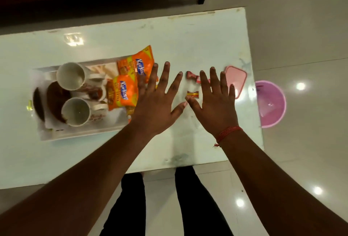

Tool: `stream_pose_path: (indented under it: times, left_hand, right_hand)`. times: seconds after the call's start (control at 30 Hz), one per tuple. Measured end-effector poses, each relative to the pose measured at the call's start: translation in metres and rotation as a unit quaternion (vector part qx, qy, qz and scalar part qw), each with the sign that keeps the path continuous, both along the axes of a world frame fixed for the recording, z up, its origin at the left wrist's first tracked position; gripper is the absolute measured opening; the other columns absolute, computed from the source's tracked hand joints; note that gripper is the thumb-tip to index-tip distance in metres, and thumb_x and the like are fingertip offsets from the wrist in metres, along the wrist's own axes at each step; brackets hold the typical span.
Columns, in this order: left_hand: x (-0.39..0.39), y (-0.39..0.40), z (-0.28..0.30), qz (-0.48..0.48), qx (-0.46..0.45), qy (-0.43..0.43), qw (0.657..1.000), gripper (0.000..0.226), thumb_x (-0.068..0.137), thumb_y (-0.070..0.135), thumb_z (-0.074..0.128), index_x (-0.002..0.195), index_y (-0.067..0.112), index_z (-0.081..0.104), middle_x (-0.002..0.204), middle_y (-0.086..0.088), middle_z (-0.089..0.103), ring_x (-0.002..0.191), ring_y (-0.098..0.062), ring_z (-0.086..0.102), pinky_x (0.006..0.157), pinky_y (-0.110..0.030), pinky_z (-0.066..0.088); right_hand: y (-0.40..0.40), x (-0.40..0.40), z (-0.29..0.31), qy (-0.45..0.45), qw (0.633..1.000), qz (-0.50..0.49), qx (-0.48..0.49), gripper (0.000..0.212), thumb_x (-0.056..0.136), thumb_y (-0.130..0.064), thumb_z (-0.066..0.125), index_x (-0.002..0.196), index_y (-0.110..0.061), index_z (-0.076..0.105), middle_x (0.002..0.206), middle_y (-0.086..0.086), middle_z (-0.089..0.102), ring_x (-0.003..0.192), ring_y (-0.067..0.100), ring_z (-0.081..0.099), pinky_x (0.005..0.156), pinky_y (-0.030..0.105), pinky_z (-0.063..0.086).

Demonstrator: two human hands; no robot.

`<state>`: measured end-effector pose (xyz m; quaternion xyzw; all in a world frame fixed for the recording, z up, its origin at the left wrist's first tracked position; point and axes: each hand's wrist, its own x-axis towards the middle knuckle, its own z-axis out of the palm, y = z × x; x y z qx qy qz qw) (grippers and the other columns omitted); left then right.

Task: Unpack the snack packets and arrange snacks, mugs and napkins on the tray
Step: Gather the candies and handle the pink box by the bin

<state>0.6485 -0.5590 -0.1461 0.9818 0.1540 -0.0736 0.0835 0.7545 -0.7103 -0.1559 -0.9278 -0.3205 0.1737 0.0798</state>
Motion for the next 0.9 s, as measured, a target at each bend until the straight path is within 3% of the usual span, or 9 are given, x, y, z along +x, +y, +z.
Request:
stream_pose_path:
  times: [0.13,0.23,0.3,0.4,0.57,0.67,0.9]
  left_hand:
    - [0.029,-0.021,-0.019,-0.012,0.042,0.060,0.997,0.078,0.093,0.058,0.041,0.156,0.024,0.011,0.165,-0.013,0.002,0.150,-0.040,-0.001,0.117,-0.063,0.010]
    - [0.041,-0.025,-0.028,-0.026,0.052,0.092,0.994,0.065,0.092,0.053,0.051,0.148,0.023,0.036,0.162,-0.010,0.021,0.150,-0.038,0.008,0.117,-0.064,0.008]
    - [0.049,-0.024,-0.036,-0.044,0.055,0.102,0.992,0.051,0.091,0.048,0.056,0.135,0.023,0.053,0.153,-0.008,0.041,0.147,-0.033,0.025,0.117,-0.063,0.007]
    - [0.061,-0.024,-0.048,-0.070,0.082,0.137,0.985,0.042,0.089,0.045,0.061,0.123,0.021,0.061,0.133,-0.007,0.058,0.130,-0.030,0.047,0.119,-0.062,0.009]
    - [0.072,-0.029,-0.070,-0.097,0.089,0.114,0.985,0.036,0.088,0.036,0.066,0.119,0.017,0.062,0.123,-0.007,0.063,0.115,-0.029,0.058,0.118,-0.061,0.015]
    - [0.076,-0.030,-0.073,-0.082,0.082,0.110,0.987,0.039,0.092,0.035,0.061,0.126,0.017,0.058,0.127,-0.008,0.061,0.118,-0.029,0.056,0.118,-0.060,0.014]
    - [0.061,-0.039,-0.048,-0.029,0.029,0.032,0.999,0.036,0.091,0.042,0.058,0.110,0.013,0.066,0.109,-0.011,0.067,0.107,-0.028,0.061,0.118,-0.053,0.024]
  right_hand:
    - [-0.020,0.029,-0.013,-0.016,0.999,0.009,-0.028,0.074,0.095,-0.062,0.033,0.155,-0.020,0.019,0.164,0.011,0.011,0.151,0.037,0.010,0.117,0.060,0.018]
    - [-0.021,0.046,-0.022,-0.024,0.999,0.019,-0.026,0.062,0.093,-0.047,0.052,0.146,-0.016,0.039,0.160,0.014,0.026,0.148,0.039,0.020,0.116,0.060,0.021]
    - [-0.016,0.057,-0.030,-0.040,0.999,0.022,-0.013,0.050,0.089,-0.037,0.062,0.132,-0.013,0.055,0.147,0.015,0.046,0.139,0.039,0.035,0.114,0.059,0.026]
    - [-0.004,0.069,-0.041,-0.068,0.996,0.037,-0.037,0.034,0.085,-0.032,0.064,0.113,-0.013,0.067,0.118,0.011,0.061,0.116,0.038,0.050,0.107,0.056,0.035]
    - [0.010,0.076,-0.060,-0.081,0.990,0.087,-0.071,0.020,0.084,-0.026,0.064,0.099,-0.014,0.067,0.101,0.009,0.062,0.108,0.039,0.053,0.109,0.060,0.029]
    - [0.015,0.074,-0.065,-0.091,0.990,0.090,-0.058,0.011,0.084,-0.019,0.060,0.090,-0.013,0.066,0.092,0.008,0.064,0.101,0.039,0.056,0.107,0.062,0.031]
    - [-0.012,0.063,-0.036,-0.097,0.994,0.040,0.013,0.020,0.086,-0.031,0.063,0.096,-0.013,0.065,0.095,0.008,0.064,0.099,0.035,0.057,0.101,0.055,0.039]
